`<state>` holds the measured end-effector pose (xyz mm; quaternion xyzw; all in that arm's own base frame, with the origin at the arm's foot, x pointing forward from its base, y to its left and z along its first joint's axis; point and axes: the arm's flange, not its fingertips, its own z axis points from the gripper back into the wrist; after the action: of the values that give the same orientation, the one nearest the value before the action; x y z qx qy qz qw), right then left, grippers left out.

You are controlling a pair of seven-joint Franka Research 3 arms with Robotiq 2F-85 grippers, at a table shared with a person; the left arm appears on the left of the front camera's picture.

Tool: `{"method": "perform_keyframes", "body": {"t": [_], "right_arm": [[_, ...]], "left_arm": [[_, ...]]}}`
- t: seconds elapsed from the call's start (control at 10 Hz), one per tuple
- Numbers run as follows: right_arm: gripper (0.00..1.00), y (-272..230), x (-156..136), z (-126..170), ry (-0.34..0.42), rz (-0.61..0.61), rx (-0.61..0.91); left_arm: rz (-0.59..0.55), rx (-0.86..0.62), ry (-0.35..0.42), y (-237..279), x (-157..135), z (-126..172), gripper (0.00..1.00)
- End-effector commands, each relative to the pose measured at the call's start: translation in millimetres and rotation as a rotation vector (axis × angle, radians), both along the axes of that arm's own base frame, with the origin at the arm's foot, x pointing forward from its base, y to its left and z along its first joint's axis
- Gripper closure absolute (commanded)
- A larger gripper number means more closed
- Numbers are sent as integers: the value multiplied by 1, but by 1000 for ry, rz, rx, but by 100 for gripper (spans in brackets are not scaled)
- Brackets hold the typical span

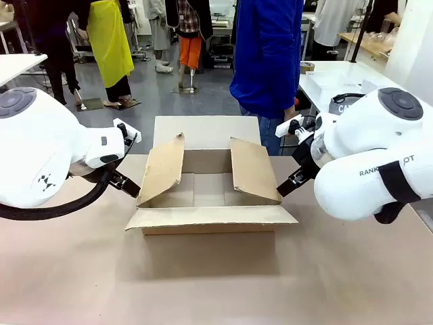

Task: Pack the gift set into the box.
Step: Place both hands on the side flaps of the Package Box and spread them outward.

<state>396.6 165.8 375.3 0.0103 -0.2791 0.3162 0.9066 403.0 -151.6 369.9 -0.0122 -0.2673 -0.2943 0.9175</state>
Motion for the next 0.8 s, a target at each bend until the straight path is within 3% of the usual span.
{"method": "perform_keyframes", "body": {"t": [0.0,0.7], "right_arm": [[0,0,0,0,0,0,0],[0,0,0,0,0,0,0]], "left_arm": [[0,0,-1,0,0,0,0],[0,0,-1,0,0,0,0]]}}
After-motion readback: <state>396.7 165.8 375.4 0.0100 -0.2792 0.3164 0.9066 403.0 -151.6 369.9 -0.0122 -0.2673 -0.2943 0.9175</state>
